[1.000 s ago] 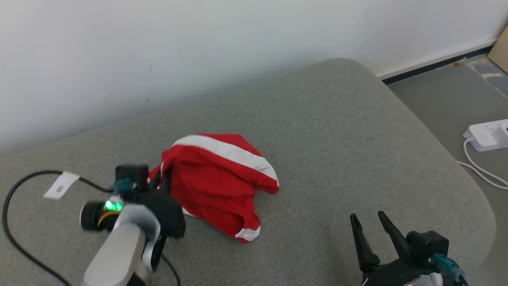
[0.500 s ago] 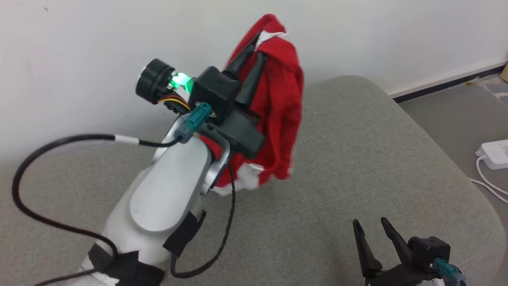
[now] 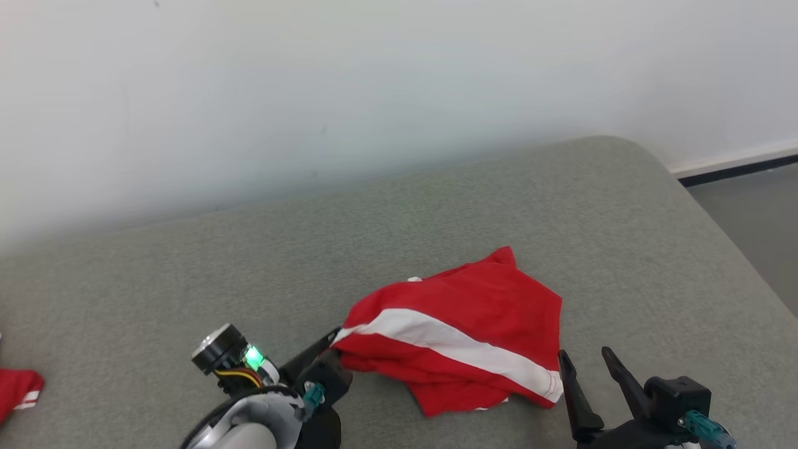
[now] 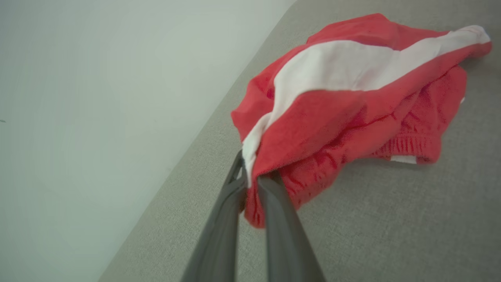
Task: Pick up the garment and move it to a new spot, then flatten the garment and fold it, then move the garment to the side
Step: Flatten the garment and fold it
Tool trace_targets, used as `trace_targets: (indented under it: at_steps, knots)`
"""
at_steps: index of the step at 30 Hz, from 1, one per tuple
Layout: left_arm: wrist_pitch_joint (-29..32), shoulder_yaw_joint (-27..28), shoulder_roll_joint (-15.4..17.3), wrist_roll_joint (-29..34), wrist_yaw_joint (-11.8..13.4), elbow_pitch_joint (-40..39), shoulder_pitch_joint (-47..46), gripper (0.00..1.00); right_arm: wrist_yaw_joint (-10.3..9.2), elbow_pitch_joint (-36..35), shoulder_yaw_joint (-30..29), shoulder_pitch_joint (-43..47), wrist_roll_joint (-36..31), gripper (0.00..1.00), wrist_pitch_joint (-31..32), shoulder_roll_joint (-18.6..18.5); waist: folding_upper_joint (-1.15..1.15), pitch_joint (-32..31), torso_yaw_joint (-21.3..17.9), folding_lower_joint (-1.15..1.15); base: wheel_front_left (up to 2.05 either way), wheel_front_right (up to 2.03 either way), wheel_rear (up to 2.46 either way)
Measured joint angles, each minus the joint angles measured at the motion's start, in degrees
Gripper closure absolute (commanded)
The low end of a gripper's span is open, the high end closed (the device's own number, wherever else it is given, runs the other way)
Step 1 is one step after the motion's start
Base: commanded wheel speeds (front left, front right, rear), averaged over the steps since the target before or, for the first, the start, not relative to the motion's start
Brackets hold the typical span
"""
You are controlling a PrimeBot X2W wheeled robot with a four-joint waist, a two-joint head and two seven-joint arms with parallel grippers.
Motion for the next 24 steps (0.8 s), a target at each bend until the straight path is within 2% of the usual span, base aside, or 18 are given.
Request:
trace_targets:
  at_steps: [4,5,6,7,13,16,17,20,24]
  knots:
    - [1.1,-1.6,0.0,0.9,0.4,1.9,1.2,1.00,0.00,0.2,0.4,-0.1,0.2,0.00,0.0,0.0,0.00,-0.1,2.1,0.00,0.00,0.00,0.00]
    - [1.2,-1.6,-0.1,0.9,1.0,2.3,1.6,0.85,0.00,0.3,0.4,-0.1,0.2,0.00,0.0,0.0,0.00,-0.2,2.6,0.00,0.00,0.00,0.00]
    - [1.2,-1.5,-0.3,0.9,1.4,2.7,1.9,0.21,0.00,0.4,0.4,-0.1,0.3,0.00,-0.1,0.0,0.00,-0.2,3.0,0.00,0.00,0.00,0.00]
    - [1.3,-1.4,-0.6,0.6,2.0,3.2,2.3,0.00,0.00,0.4,0.4,-0.1,0.3,0.00,-0.1,0.0,0.00,-0.3,3.3,0.00,0.00,0.00,0.00]
    - [0.5,2.1,-2.3,-4.4,5.0,4.6,6.3,0.00,0.00,0.6,-0.6,-0.1,0.1,0.00,0.0,0.0,0.00,-0.9,4.7,0.00,0.00,0.00,0.00]
    - [-1.5,6.6,-3.7,-10.3,6.6,3.9,9.9,0.00,0.00,0.5,-1.5,0.1,0.0,0.00,0.4,0.0,0.00,-1.3,5.2,0.00,0.00,0.00,0.00]
    - [-2.1,8.1,-4.2,-12.4,6.6,3.5,11.1,0.00,0.00,0.5,-2.1,0.2,0.0,0.00,0.9,0.0,0.00,-1.5,5.5,0.00,0.00,0.00,0.00]
    - [-2.2,13.0,-6.4,-20.5,4.3,2.4,13.6,0.00,0.00,1.2,-3.3,0.7,-0.2,0.00,5.1,0.0,0.00,-1.8,6.2,0.00,0.00,0.00,0.00]
    - [2.0,17.2,-7.3,-27.0,3.1,2.5,13.0,0.00,0.00,0.6,-4.2,0.7,-0.1,0.00,13.2,0.1,0.00,-1.9,6.7,0.00,0.00,0.00,0.00]
